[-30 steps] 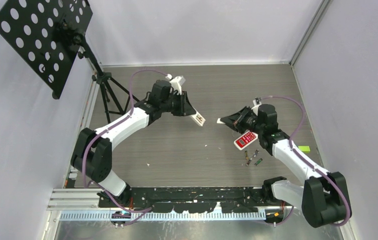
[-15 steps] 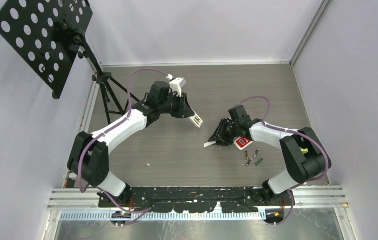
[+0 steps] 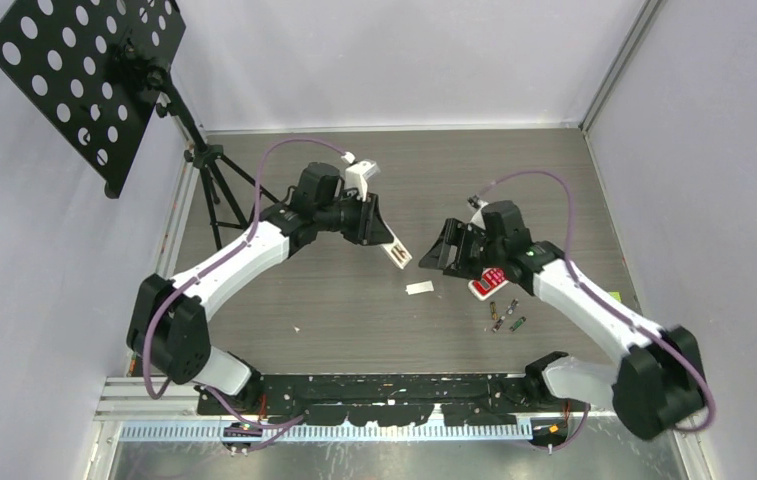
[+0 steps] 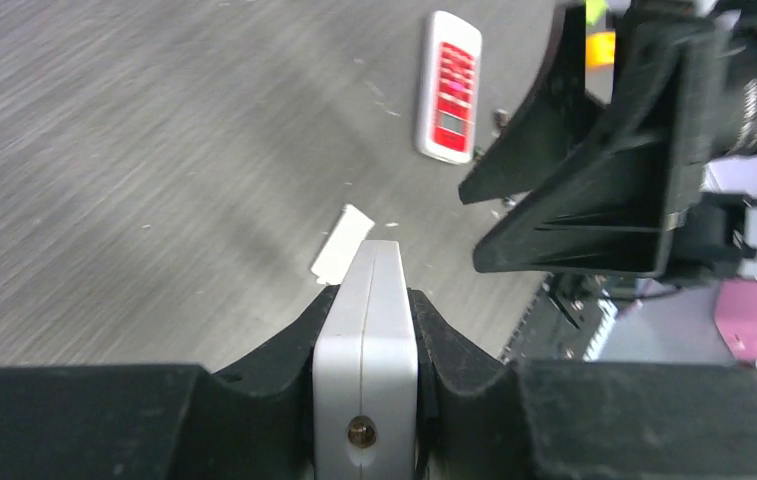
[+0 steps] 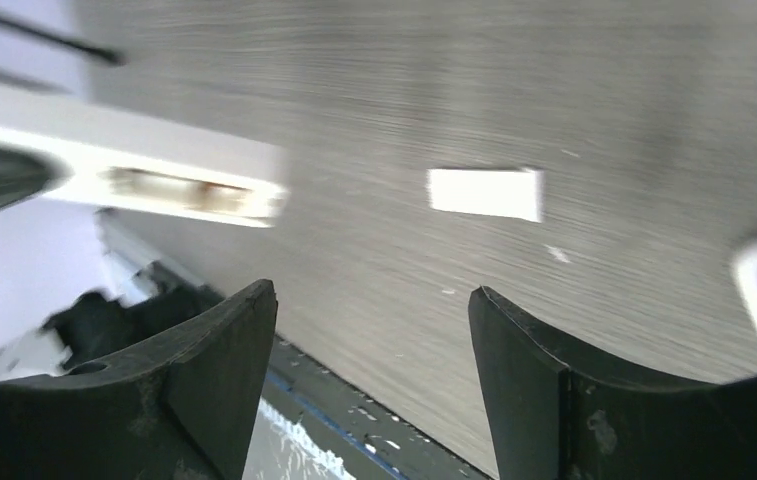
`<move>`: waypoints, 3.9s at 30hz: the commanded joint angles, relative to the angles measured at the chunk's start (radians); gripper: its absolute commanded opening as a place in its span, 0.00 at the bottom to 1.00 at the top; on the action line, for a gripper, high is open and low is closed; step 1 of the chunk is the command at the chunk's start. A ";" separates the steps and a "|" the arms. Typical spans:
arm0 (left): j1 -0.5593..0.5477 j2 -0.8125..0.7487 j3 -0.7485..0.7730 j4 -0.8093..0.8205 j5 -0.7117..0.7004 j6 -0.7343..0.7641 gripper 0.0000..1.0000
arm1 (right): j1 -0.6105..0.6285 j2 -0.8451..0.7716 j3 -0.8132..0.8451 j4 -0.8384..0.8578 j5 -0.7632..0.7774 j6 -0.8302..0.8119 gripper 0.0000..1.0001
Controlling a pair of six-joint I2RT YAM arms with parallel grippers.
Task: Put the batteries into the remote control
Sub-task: Place the battery cover at the center of the board, then adjust the remote control, then pick up the battery from the center of the board.
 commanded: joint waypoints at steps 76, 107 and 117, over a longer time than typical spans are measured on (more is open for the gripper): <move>-0.120 -0.180 -0.071 0.124 -0.228 -0.105 0.00 | 0.136 -0.180 0.000 -0.583 0.788 0.371 0.35; -0.120 -0.141 -0.048 0.135 -0.178 -0.113 0.00 | -0.172 -0.135 -0.148 -0.433 0.725 0.343 0.42; -0.120 -0.162 -0.063 0.133 -0.180 -0.107 0.00 | -0.182 -0.194 -0.178 -0.548 0.747 0.443 0.33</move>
